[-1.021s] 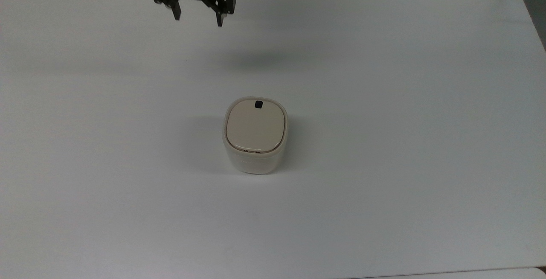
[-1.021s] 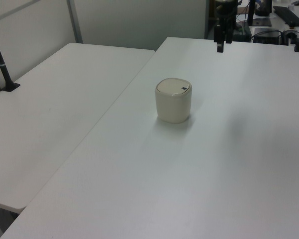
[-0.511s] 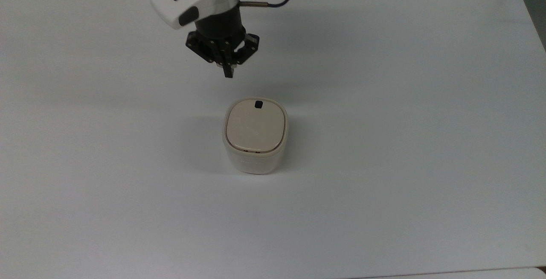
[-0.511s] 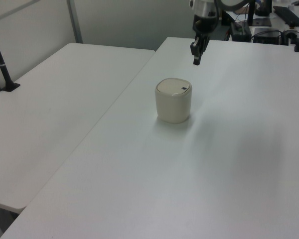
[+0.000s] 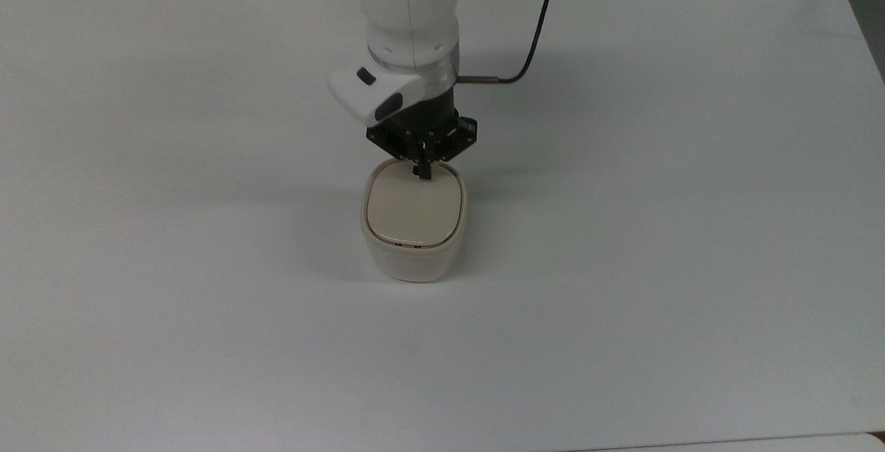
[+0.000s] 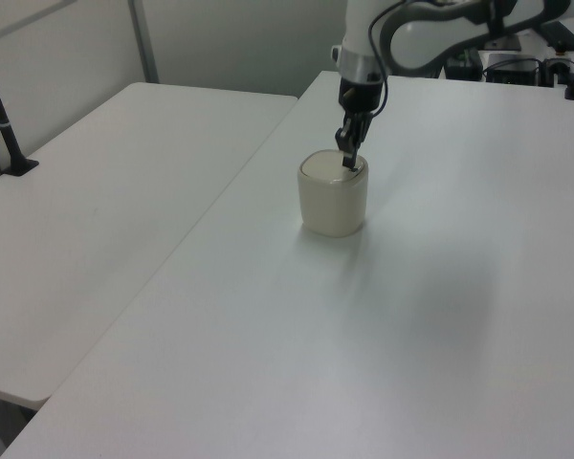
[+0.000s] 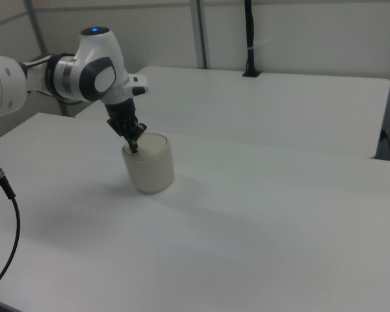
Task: Open the trash bin
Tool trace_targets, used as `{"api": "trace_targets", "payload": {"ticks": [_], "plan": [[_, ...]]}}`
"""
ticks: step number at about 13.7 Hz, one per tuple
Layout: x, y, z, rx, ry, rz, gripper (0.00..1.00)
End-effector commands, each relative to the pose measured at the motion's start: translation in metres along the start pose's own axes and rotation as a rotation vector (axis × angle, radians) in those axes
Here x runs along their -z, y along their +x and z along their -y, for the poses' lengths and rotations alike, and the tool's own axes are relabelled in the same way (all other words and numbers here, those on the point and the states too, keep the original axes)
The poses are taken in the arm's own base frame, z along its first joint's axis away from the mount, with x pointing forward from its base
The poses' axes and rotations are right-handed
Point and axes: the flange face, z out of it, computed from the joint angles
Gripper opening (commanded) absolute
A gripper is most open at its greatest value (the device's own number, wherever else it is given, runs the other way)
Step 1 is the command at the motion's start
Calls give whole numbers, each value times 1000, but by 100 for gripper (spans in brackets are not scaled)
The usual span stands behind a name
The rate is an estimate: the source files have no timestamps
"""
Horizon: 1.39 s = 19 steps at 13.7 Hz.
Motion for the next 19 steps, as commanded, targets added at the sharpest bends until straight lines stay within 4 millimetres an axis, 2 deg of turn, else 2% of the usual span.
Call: {"api": "trace_targets", "payload": {"ticks": [1,3,4,6,8,9,10,11,12,13,14,16,19], "plan": [[-12,14,7,-29,-1,-45,0],[-14,14,5,-21,-6,-43,0],[-9,14,5,-19,-4,-47,0],[18,7,2,-25,5,-37,0],[49,-8,-11,-35,-3,34,1],[64,-16,-16,-39,-5,61,5],[76,-24,-25,-44,-10,92,13],[87,-33,-32,-33,-24,129,25],[94,-43,-37,-4,-45,172,46],[105,-52,-46,11,-60,196,86],[119,-61,-55,7,-65,204,100],[141,-70,-68,-22,-63,190,100],[150,-76,-82,-44,-62,205,100]]}}
